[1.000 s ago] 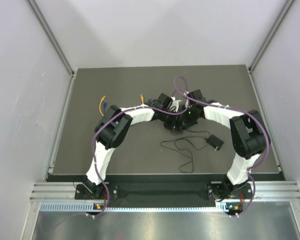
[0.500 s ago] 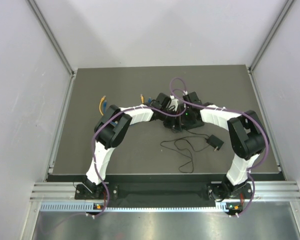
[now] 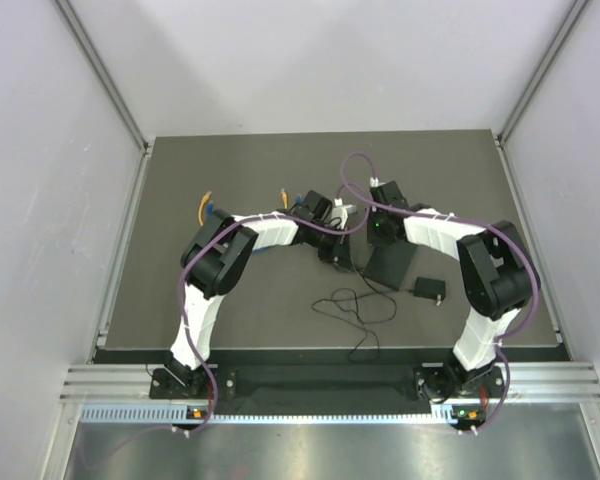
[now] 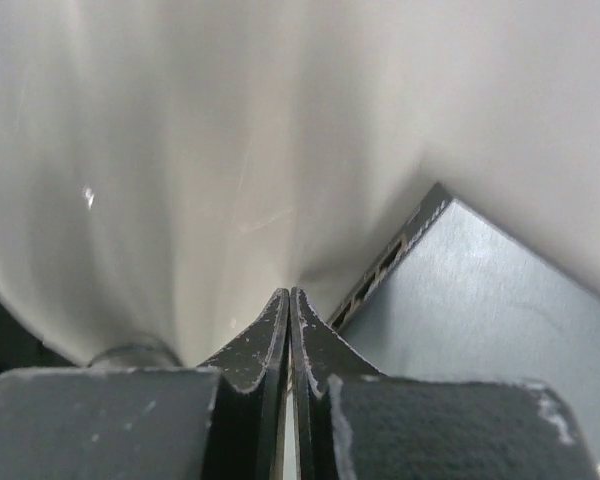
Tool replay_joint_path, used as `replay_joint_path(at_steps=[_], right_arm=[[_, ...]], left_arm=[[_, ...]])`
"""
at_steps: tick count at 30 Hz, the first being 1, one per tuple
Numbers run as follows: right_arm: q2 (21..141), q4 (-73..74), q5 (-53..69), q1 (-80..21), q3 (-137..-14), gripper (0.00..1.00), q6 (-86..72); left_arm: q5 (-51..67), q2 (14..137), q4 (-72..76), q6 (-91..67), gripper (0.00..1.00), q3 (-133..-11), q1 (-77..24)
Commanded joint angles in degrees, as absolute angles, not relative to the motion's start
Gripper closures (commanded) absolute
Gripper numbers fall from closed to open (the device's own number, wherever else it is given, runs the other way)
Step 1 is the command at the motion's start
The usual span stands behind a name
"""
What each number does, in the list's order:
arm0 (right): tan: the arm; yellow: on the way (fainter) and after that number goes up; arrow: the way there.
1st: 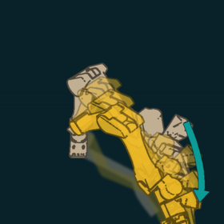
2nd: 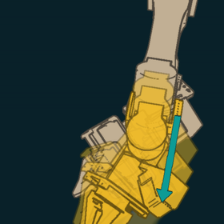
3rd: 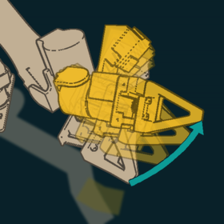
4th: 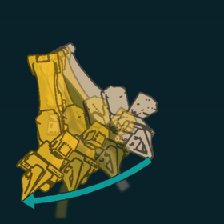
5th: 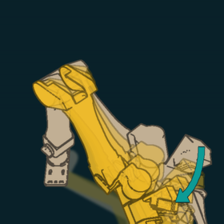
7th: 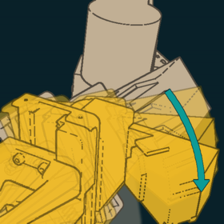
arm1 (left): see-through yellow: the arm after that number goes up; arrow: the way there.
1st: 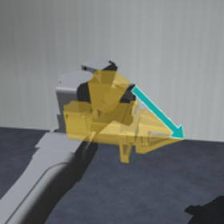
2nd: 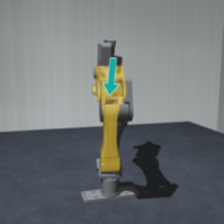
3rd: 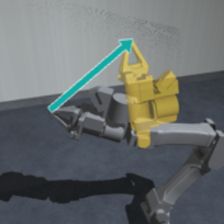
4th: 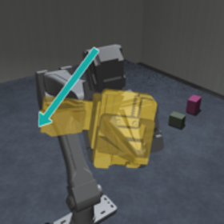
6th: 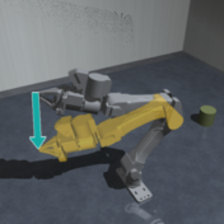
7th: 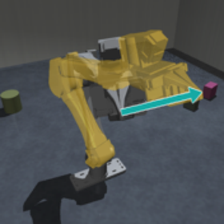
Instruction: Pull the plug from the switch port
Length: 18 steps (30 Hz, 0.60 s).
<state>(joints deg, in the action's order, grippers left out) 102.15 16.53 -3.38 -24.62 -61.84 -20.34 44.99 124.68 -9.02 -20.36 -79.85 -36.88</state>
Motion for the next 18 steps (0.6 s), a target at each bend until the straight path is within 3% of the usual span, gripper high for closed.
replay_joint_path(at_steps=[1, 6, 7, 11, 13, 17, 18], right_arm=[[98.27, 24.57, -1.4, -23.82, -63.88, 0.99, -22.67], [95.19, 32.68, -0.71, -22.06, -69.95, 0.83, -24.08], [94.84, 35.04, -0.62, -21.8, -71.88, 0.74, -24.0], [93.26, 42.53, -0.44, -20.22, -75.58, 0.54, -23.38], [92.29, 44.72, -0.26, -17.86, -75.15, 0.45, -23.47], [88.42, 44.48, 4.38, -12.49, -70.59, 0.43, -22.94], [87.98, 44.3, 5.0, -11.61, -69.79, 0.43, -22.42]], left_arm=[[44.57, 123.49, -15.11, -16.53, 0.91, -80.59, -35.95], [43.24, 122.26, -16.61, -14.16, 0.59, -81.21, -35.95], [43.33, 122.17, -16.96, -13.98, 0.54, -81.56, -35.95], [44.12, 121.03, -16.96, -13.54, 0.5, -83.32, -35.77], [44.38, 120.32, -16.44, -13.36, 0.5, -83.84, -35.95], [44.74, 119.88, -13.54, -12.57, 0.8, -84.55, -35.86], [45.35, 119.88, -12.49, -12.57, 0.8, -84.46, -35.86]])
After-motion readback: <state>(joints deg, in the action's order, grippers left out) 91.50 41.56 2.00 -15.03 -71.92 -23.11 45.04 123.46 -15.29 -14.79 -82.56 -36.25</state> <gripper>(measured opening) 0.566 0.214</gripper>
